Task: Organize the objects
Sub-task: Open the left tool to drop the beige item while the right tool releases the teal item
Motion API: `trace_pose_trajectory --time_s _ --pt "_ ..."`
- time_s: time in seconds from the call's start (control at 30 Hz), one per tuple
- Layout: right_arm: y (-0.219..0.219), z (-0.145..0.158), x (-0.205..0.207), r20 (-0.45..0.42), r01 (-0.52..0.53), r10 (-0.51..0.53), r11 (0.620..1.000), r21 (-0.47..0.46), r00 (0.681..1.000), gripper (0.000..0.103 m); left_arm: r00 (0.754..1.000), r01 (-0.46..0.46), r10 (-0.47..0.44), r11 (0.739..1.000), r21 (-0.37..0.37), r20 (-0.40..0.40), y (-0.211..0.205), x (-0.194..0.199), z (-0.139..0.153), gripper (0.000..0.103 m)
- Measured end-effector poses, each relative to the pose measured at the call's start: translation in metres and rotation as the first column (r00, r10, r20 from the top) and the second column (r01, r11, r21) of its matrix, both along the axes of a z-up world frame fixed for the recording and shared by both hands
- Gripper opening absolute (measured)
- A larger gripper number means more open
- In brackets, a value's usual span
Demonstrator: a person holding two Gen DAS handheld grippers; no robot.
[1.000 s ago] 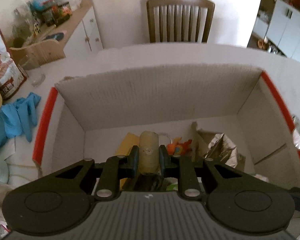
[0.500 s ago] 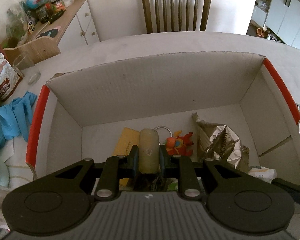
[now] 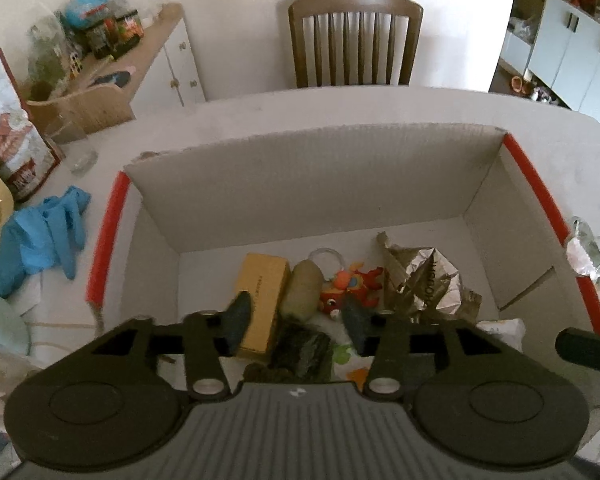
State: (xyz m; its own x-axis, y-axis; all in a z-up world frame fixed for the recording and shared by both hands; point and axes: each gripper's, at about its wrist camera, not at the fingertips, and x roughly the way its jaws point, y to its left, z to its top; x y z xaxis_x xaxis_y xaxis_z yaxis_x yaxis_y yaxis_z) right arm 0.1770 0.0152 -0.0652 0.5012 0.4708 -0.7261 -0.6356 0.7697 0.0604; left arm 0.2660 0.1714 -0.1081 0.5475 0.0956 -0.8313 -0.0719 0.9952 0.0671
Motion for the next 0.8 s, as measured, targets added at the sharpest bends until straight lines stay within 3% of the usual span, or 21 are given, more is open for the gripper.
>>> trace_pose_trajectory --time_s 0.8 --pt "-0.052 0.054 -0.029 0.050 0.040 -0.048 0.988 0.149 0.998 0.066 0.980 0.017 -0.014 1.000 -0.013 0.197 -0.026 -0.083 0.074 0.059"
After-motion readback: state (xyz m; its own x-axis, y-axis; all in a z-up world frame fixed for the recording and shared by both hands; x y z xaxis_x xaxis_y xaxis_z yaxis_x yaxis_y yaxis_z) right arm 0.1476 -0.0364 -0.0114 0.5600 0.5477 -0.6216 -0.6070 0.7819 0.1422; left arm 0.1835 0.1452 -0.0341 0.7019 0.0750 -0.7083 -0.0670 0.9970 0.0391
